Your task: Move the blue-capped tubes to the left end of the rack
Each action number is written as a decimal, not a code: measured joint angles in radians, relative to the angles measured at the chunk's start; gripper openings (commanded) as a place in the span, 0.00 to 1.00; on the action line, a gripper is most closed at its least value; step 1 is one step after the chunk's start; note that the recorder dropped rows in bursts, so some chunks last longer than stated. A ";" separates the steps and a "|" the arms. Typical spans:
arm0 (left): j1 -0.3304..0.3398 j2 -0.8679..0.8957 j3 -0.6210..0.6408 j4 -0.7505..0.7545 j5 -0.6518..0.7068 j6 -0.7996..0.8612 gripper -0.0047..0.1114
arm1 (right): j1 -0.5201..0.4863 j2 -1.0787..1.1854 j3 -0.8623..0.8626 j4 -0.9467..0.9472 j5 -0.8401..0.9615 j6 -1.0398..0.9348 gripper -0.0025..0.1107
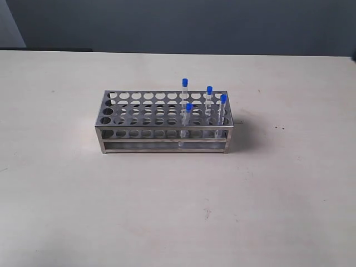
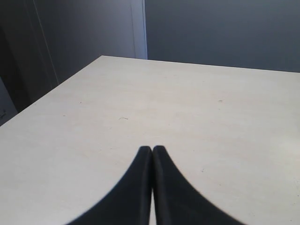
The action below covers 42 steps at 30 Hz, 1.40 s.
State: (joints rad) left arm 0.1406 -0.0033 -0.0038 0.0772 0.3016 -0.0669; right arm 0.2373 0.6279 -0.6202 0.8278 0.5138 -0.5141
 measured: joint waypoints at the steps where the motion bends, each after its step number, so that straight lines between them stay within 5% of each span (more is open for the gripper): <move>1: 0.000 0.000 0.000 0.000 0.000 0.000 0.04 | 0.004 0.094 -0.061 -0.008 0.058 -0.025 0.20; 7: 0.000 0.000 0.000 0.000 0.000 0.000 0.04 | 0.108 0.567 -0.359 -0.150 0.161 -0.061 0.20; 17: 0.000 0.000 0.000 0.000 0.000 0.000 0.04 | 0.357 1.069 -0.612 -0.705 0.182 0.290 0.21; 21: 0.000 0.000 0.000 0.000 0.000 0.000 0.04 | 0.381 1.135 -0.656 -0.751 0.156 0.339 0.22; 27: 0.000 0.000 0.000 0.000 0.000 0.000 0.04 | 0.380 1.144 -0.673 -0.763 0.112 0.353 0.49; 34: 0.000 0.000 0.000 0.000 0.000 0.000 0.04 | 0.381 1.144 -0.674 -0.806 0.101 0.353 0.33; 39: 0.000 0.000 0.000 0.000 0.000 0.000 0.04 | 0.383 1.188 -0.674 -0.848 0.094 0.356 0.42; 42: 0.000 0.000 0.000 0.000 0.000 0.000 0.04 | 0.383 1.243 -0.674 -0.870 0.092 0.389 0.38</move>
State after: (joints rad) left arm 0.1406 -0.0033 -0.0038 0.0772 0.3016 -0.0669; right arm 0.6200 1.8707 -1.2946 -0.0421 0.6058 -0.1254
